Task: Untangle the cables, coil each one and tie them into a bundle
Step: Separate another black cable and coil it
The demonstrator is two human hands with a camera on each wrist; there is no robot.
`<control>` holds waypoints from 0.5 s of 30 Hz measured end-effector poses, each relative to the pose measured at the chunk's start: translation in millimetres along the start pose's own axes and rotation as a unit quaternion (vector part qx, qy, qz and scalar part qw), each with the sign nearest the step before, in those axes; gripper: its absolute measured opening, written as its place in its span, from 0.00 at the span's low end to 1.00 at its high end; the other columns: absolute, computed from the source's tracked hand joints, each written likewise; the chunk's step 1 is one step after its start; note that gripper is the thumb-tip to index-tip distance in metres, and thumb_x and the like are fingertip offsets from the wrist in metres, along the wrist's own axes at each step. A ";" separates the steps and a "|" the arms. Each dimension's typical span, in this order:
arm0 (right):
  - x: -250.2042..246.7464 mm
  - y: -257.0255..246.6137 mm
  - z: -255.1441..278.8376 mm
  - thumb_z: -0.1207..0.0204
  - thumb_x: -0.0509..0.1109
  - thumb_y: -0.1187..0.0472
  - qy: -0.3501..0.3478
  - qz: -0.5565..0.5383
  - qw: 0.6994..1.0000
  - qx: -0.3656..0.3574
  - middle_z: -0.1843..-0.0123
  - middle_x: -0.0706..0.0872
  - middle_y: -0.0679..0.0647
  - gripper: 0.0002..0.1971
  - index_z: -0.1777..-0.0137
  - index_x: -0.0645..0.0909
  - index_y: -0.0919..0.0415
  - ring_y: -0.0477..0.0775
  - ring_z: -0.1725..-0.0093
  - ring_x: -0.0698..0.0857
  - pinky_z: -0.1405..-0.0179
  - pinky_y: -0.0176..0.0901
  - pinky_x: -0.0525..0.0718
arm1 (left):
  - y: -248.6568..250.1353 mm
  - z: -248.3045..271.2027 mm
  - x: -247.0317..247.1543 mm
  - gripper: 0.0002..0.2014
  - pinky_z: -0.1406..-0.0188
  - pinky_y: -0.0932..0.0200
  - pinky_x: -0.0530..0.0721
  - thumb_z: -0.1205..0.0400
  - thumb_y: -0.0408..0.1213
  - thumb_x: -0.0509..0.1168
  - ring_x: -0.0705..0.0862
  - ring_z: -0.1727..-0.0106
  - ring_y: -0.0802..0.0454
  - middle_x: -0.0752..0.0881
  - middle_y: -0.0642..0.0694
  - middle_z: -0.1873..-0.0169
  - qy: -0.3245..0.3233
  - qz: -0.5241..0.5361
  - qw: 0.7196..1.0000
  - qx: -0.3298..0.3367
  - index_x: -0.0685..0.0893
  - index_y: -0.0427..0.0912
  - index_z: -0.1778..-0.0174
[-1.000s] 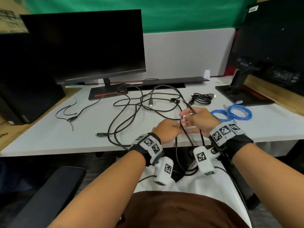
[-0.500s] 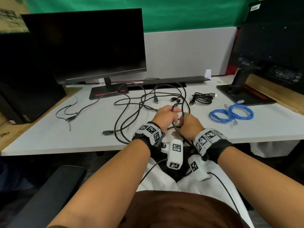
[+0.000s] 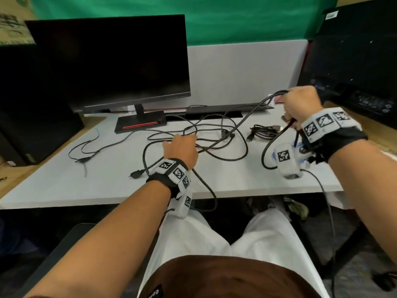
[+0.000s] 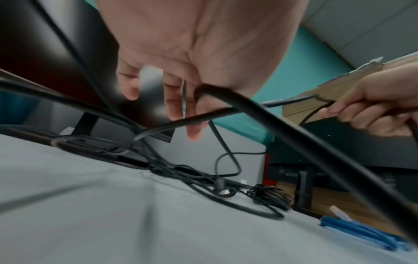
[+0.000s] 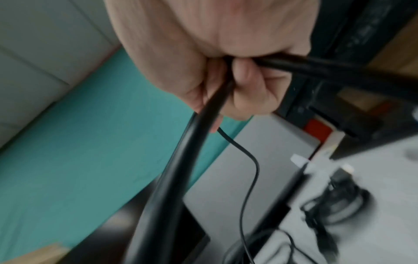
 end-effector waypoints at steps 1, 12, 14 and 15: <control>-9.3 -6.1 -3.6 0.19 0.61 0.69 0.007 -0.007 1.000 -0.010 0.67 0.72 0.48 0.17 0.65 0.75 0.46 0.46 0.70 0.71 0.69 0.39 0.74 | -8.1 -0.1 2.6 0.16 0.40 0.41 0.78 0.16 0.27 0.53 0.80 0.39 0.38 0.86 0.41 0.45 -0.004 0.006 1.000 -0.015 0.82 0.46 0.41; -66.4 -38.5 6.0 0.32 0.59 0.69 0.053 -0.234 0.969 -0.061 0.81 0.62 0.48 0.17 0.73 0.85 0.54 0.47 0.85 0.57 0.82 0.31 0.57 | -54.3 -31.1 17.1 0.28 0.39 0.42 0.86 0.21 0.15 0.58 0.86 0.40 0.34 0.83 0.36 0.33 0.004 0.261 0.957 -0.123 0.83 0.43 0.30; -76.9 -35.0 4.4 0.30 0.59 0.69 0.055 -0.262 0.962 -0.055 0.82 0.60 0.48 0.18 0.74 0.83 0.53 0.47 0.85 0.55 0.79 0.32 0.54 | -60.1 -35.4 25.4 0.27 0.41 0.37 0.87 0.19 0.17 0.57 0.87 0.41 0.32 0.82 0.35 0.33 -0.019 0.278 0.951 -0.137 0.81 0.44 0.28; -82.1 -35.8 -2.7 0.28 0.58 0.68 0.048 -0.284 0.956 -0.051 0.82 0.59 0.47 0.17 0.72 0.82 0.54 0.48 0.85 0.55 0.78 0.34 0.53 | -59.8 -43.5 27.7 0.27 0.41 0.36 0.87 0.18 0.17 0.56 0.87 0.42 0.32 0.82 0.34 0.33 -0.026 0.284 0.949 -0.137 0.79 0.45 0.27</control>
Point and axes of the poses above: each hand's wrist, its own z-axis away from the middle knuckle, its own x-axis out of the palm, y = z × x, the point moved 10 cm from there along -z, towards the middle knuckle
